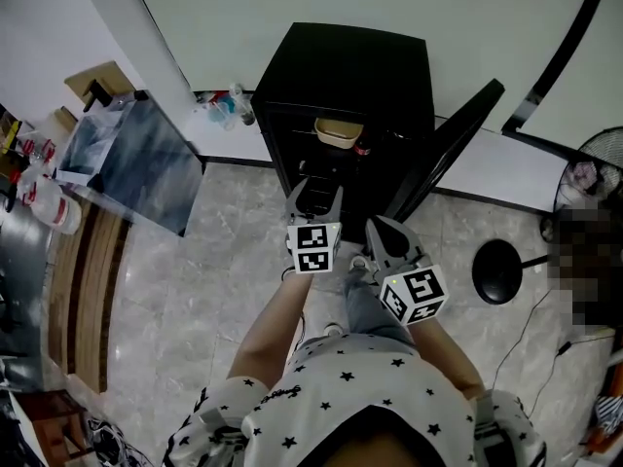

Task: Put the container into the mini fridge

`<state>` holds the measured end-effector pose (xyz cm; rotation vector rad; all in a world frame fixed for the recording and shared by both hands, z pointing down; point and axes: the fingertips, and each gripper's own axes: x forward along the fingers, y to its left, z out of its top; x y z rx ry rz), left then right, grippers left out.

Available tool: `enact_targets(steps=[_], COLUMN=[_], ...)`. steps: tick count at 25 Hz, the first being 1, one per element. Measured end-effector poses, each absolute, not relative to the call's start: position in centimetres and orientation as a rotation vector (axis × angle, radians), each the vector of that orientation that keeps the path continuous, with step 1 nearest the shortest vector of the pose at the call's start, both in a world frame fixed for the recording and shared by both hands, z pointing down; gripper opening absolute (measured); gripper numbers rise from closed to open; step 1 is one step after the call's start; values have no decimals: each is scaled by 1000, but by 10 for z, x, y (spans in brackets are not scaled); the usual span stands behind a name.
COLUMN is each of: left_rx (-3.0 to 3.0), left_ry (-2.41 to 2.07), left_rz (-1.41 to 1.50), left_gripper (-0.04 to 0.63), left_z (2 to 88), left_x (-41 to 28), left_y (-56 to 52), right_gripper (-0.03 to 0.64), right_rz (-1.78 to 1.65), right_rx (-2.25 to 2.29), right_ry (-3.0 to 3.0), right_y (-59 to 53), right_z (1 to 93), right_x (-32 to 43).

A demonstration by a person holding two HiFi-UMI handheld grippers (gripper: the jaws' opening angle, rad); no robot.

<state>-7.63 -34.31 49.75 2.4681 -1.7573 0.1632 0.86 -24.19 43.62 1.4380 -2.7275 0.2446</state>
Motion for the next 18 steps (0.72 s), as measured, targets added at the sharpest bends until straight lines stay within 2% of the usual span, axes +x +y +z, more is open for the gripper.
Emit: enact_targets(steps=[7, 18], left_rx=[2441, 2407], left_ry=[-1794, -1750], left_rz=[109, 49], left_gripper=[129, 27], left_z=[484, 465], left_x=[-90, -99], left_y=[-291, -209], right_gripper=[-6, -6], right_rz=[235, 215], right_rx=[1432, 1408], right_ry=[-2734, -2763], right_y=[-214, -174], right_z=[436, 432], right_x=[5, 1])
